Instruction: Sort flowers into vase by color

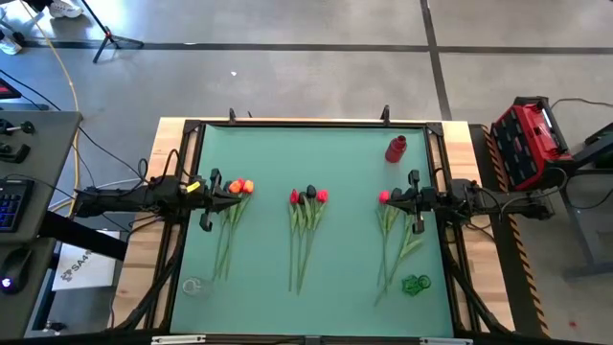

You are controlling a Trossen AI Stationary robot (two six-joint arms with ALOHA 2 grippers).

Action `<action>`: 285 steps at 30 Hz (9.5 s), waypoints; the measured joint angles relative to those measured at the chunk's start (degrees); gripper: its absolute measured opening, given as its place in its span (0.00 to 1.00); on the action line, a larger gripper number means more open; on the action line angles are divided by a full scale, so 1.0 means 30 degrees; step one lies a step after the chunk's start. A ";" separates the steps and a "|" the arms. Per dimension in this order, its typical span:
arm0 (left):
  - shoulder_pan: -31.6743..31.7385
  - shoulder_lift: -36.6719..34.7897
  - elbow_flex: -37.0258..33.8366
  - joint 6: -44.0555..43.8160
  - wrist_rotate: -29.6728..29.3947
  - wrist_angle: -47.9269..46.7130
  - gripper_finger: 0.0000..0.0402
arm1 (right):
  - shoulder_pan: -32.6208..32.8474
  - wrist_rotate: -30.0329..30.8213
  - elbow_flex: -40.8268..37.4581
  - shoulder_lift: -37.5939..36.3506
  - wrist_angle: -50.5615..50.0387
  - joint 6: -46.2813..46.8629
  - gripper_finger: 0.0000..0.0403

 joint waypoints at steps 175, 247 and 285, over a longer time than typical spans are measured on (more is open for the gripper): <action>-0.6678 2.1353 0.9356 -2.9847 -0.2585 -1.4244 0.21 | -0.3256 0.5559 1.7471 1.9999 -1.4025 1.8460 0.70; -0.6848 1.1373 1.3232 -0.2563 -1.3268 -0.4216 0.00 | -0.1200 0.5884 1.7456 2.0487 -0.9047 2.0747 0.70; -2.4347 1.1268 1.2794 -0.1791 -1.0307 -0.3179 0.00 | 0.3064 0.9373 1.7464 2.5654 -0.3524 2.8221 0.70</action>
